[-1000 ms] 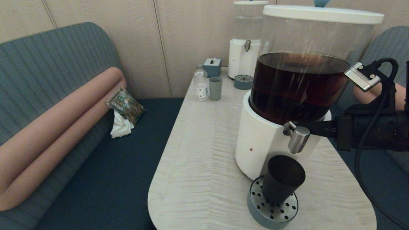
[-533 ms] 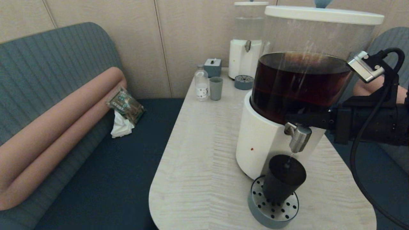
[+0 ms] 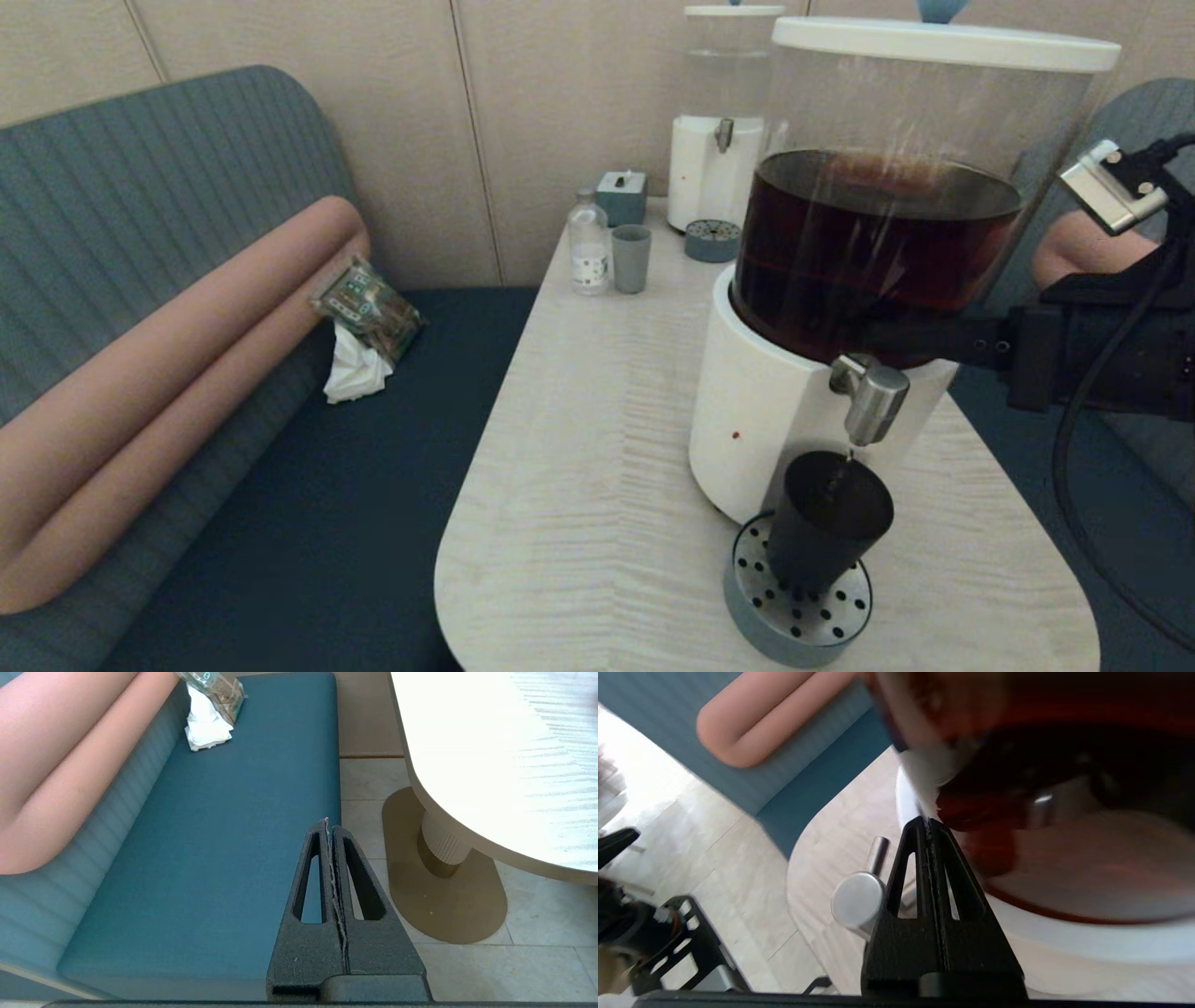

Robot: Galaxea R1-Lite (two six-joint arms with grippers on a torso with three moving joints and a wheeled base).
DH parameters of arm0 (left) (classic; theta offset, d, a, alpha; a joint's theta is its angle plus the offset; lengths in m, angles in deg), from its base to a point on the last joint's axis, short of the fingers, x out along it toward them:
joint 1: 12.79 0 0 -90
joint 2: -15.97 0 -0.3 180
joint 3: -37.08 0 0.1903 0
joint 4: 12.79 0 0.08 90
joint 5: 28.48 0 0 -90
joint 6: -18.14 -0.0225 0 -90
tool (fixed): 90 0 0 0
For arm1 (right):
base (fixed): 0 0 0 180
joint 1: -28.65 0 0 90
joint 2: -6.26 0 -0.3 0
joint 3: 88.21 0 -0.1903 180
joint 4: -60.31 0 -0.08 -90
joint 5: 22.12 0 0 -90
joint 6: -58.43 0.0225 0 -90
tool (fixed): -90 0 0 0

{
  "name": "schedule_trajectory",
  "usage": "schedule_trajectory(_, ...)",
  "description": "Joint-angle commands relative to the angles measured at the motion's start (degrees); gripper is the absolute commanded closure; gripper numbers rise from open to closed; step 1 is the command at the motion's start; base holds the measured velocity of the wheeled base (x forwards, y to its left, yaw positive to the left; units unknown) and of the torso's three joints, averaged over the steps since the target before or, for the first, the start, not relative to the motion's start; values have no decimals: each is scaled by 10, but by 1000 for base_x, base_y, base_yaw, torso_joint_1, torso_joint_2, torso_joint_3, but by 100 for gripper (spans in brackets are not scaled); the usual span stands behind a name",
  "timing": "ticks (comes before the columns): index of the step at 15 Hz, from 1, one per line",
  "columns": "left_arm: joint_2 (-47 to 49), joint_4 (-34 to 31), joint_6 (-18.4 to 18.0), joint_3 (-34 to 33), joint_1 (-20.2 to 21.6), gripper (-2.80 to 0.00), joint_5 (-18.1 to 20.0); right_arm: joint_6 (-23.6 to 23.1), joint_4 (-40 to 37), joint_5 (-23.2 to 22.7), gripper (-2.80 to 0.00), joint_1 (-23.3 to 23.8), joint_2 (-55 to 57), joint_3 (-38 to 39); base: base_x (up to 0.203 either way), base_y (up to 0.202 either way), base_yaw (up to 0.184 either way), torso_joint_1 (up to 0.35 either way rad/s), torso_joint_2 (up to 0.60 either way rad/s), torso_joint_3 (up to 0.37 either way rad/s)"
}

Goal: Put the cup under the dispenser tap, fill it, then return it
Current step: Turn on the faucet, then turn off the faucet

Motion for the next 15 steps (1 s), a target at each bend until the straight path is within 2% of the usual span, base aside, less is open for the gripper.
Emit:
schedule_trajectory(1, 1, 0, 1, 0, 0, 0, 0, 1, -1, -1, 0, 17, -28, 1, 0, 0, 0, 0, 0, 0)
schedule_trajectory(9, 1, 0, 1, 0, 0, 0, 0, 1, -27, 0, 0, 79, -149, 73, 0, 0, 0, 0, 0, 0)
schedule_trajectory(12, 1, 0, 0, 0, 0, 0, 0, 1, -68, 1, 0, 121, -225, 89, 0, 0, 0, 0, 0, 0)
schedule_trajectory(15, 1, 0, 1, 0, 0, 0, 0, 1, -102, 22, 0, 130, -290, 102, 0, 0, 0, 0, 0, 0)
